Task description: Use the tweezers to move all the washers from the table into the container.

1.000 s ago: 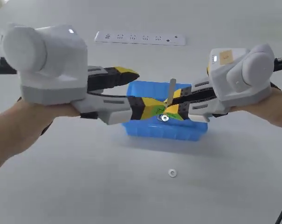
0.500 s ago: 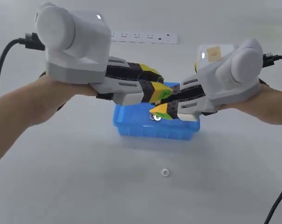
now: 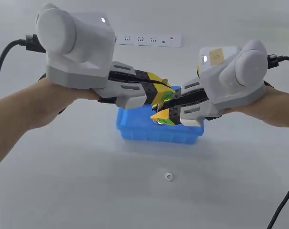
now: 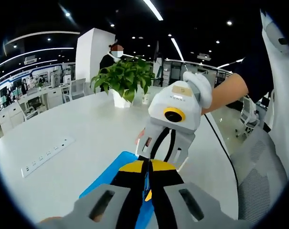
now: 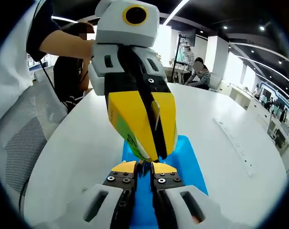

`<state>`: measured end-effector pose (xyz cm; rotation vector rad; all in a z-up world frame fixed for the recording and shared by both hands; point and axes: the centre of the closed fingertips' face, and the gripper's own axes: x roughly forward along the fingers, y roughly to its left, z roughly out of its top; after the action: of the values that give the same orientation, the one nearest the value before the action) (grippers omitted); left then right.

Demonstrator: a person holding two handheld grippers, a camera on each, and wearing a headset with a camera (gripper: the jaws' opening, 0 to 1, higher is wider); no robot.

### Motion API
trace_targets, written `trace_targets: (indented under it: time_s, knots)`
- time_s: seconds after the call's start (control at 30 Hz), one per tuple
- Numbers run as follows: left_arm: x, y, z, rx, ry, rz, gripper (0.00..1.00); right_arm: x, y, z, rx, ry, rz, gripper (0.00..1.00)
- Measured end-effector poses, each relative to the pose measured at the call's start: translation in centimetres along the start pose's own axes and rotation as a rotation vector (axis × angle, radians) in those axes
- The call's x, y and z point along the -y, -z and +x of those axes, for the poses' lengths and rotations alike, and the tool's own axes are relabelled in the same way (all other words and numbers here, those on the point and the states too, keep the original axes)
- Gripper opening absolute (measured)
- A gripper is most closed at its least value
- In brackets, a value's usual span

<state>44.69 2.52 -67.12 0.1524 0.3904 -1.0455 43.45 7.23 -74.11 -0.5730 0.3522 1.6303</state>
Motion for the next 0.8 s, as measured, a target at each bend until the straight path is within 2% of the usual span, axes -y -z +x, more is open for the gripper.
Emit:
trace_targets:
  time_s: [0.23, 0.4, 0.53, 0.8]
  knots:
    - [0.3, -0.8, -0.2, -0.004, -0.017, 0.045, 0.06, 0.2, -0.7, -0.5, 0.004, 0.02, -0.01, 0.12]
    - [0.2, -1.2, -0.4, -0.002, -0.018, 0.05, 0.06, 0.0, -1.2, -0.9, 0.006, 0.034, -0.013, 0.13]
    - [0.5, -1.8, -0.7, 0.007, -0.019, 0.052, 0.06, -0.2, -1.4, -1.1, 0.011, 0.034, 0.003, 0.2]
    - [0.8, -2.7, -1.0, 0.011, -0.033, 0.08, 0.06, -0.7, -1.8, -1.6, 0.007, 0.049, 0.003, 0.22]
